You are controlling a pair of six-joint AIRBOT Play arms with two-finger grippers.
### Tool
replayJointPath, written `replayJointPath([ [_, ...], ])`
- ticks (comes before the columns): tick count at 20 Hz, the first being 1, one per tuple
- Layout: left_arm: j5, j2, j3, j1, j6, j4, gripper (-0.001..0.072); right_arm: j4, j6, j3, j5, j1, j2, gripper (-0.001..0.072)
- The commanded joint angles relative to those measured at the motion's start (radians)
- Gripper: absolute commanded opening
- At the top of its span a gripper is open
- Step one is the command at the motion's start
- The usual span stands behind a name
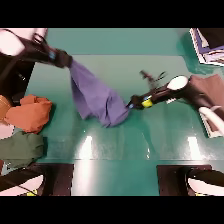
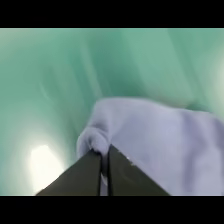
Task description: Fold the shirts.
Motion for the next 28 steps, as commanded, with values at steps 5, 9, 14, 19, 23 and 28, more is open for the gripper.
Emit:
replayJointPath([
  [5,-0.047,0.382,0.149,0.000,-0.064,-0.018,0.0023,-0.113,0.011,0.243,0.109,-0.278,0.408,0.0014],
  [9,-0.101,0.459,0.150,0.000,-0.108,-0.051,0.0022,-0.238,0.073,0.433,0.233,-0.378,0.504,0.0014],
  [14,-0.231,0.376,0.037,-0.019,-0.108,-0.112,0.0022,-0.336,0.126,0.488,0.367,-0.391,0.459,0.0014],
  [19,-0.211,0.278,-0.326,-0.208,-0.105,-0.107,0.0022,-0.415,0.126,0.208,0.360,-0.264,0.370,0.0014],
  [23,-0.138,0.252,-0.593,-0.346,-0.105,-0.109,0.0024,-0.449,0.133,0.047,0.290,-0.243,0.364,0.0014],
  [28,-0.015,0.253,-0.647,-0.357,-0.114,-0.111,0.0550,-0.448,0.133,0.018,0.272,-0.243,0.364,0.0014],
])
